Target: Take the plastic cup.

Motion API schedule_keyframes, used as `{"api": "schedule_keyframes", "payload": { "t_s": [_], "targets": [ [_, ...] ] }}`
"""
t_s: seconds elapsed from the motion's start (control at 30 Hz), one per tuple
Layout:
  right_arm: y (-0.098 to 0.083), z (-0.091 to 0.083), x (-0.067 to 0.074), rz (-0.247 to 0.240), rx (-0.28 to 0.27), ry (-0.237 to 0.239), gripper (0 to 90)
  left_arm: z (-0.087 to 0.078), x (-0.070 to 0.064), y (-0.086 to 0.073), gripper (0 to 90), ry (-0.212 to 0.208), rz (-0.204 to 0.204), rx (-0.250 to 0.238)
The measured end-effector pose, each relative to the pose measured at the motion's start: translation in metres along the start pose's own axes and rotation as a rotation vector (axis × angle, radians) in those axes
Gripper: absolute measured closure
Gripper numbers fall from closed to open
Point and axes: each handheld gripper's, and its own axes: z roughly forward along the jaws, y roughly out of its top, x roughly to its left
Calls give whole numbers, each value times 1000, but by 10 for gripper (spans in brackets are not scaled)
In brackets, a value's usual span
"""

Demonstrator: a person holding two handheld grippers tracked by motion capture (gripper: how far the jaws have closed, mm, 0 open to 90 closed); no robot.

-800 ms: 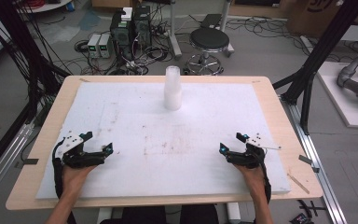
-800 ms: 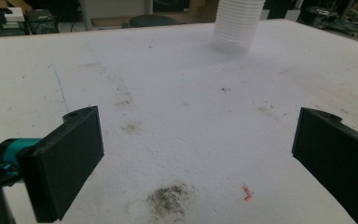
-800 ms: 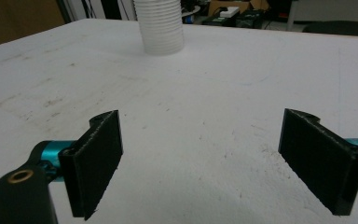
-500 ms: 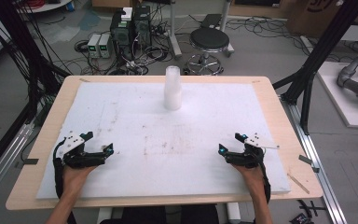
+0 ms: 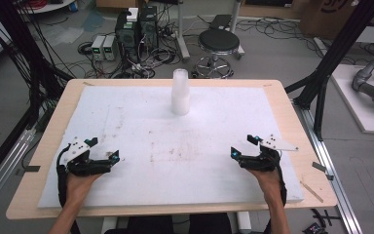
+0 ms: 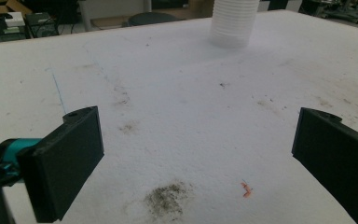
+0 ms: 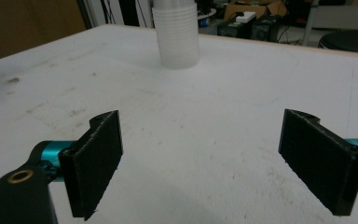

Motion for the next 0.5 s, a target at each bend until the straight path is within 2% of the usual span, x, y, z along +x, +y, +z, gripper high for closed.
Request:
{"api": "schedule_keyframes", "payload": {
  "t_s": [0.07, 0.23, 0.5],
  "targets": [
    [11, -2, 1, -9, -2, 12, 135, 0, 0, 0, 19, -1, 4, 1],
    [47, -1, 4, -53, 27, 8, 135, 1, 0, 1, 19, -1, -5, 15],
    [97, 6, 4, -76, 57, -1, 134, 2, 1, 1, 19, 1, -8, 18]
  ]
}}
